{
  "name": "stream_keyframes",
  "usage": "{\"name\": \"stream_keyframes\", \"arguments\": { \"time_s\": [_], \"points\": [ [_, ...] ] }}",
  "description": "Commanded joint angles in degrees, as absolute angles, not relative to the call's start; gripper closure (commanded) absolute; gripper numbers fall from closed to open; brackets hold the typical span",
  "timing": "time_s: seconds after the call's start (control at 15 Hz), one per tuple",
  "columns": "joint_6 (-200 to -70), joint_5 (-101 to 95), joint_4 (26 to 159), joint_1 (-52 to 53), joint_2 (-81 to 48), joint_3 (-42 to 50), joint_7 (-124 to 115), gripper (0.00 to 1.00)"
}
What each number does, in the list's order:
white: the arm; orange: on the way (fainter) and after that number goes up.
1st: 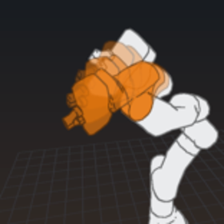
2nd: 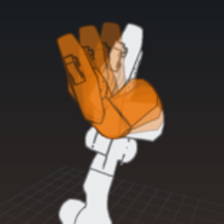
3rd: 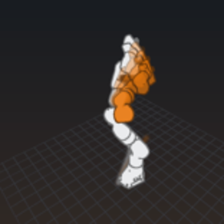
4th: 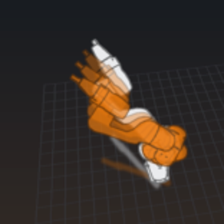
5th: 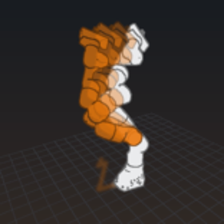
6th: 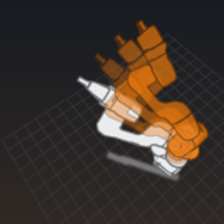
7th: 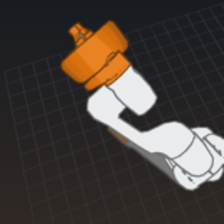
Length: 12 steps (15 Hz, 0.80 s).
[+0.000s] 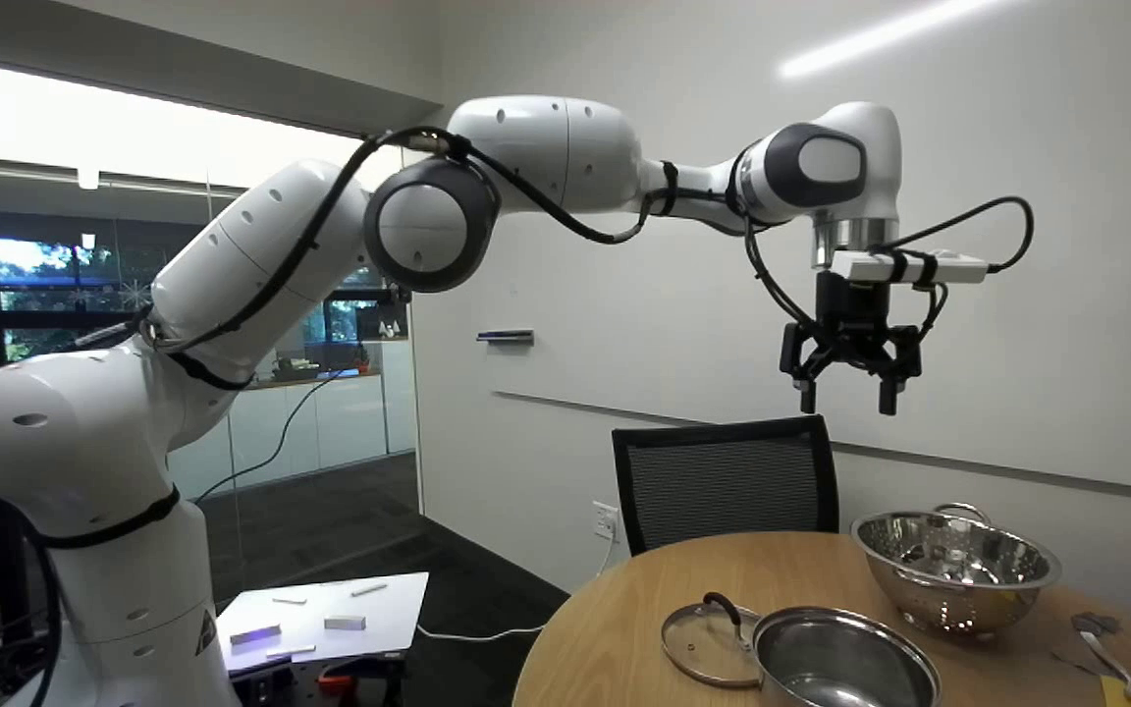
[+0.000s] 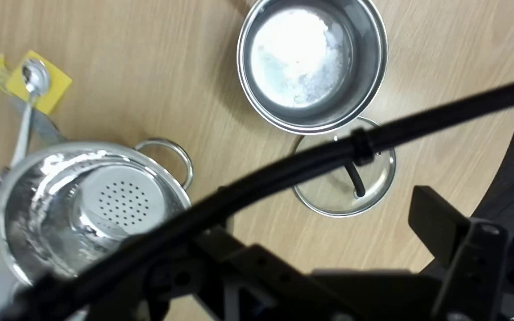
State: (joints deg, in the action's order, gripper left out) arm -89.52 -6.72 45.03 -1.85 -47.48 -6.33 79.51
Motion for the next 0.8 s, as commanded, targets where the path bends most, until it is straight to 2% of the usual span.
{"name": "stream_keyframes", "arguments": {
  "time_s": [0.0, 0.73],
  "points": [
    [-85.97, -4.75, 40.86, -4.88, -46.17, -4.93, 72.65, 0.00],
    [-85.00, -4.14, 34.67, -13.32, -44.23, -3.19, 46.90, 0.00]
  ]
}}
